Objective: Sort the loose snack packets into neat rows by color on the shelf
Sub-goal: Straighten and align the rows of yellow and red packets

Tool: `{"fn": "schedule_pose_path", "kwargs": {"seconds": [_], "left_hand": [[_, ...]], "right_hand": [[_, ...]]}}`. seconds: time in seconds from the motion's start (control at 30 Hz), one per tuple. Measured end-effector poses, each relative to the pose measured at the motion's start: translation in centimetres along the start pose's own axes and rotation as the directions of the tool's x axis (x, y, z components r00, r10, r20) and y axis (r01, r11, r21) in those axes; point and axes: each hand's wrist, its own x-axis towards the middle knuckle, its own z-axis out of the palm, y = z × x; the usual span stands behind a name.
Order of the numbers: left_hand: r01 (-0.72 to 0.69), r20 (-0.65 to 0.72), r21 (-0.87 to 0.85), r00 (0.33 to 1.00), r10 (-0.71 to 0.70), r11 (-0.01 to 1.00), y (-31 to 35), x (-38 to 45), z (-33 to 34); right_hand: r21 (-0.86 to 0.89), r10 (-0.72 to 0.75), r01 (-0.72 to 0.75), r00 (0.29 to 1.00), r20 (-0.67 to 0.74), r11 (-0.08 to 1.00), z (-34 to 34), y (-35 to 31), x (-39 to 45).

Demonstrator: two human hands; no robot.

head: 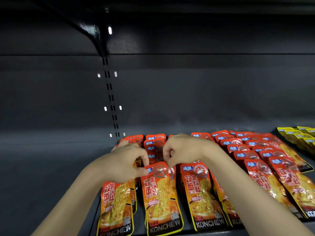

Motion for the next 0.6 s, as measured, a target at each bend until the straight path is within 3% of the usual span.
{"fn": "schedule_pose_path", "kwargs": {"seconds": [0.17,0.4,0.6], "left_hand": [[0.003,0.016,-0.387,1.000,0.004,0.922,0.5,-0.5,-0.4],[0.042,-0.079,-0.345,0.994,-0.073,0.938,1.8,0.2,0.8],[0.098,-0.108,-0.404,0.982,-0.154,0.909,1.6,0.1,1.2]], "right_hand": [[0.105,0.000,0.008,0.997,-0.071,0.994,-0.5,0.4,-0.1],[0.172,0.042,-0.025,0.995,-0.092,0.985,-0.9,0.3,1.0],[0.195,0.067,-0.043,0.991,-0.117,0.980,-0.7,0.5,1.0]]}}
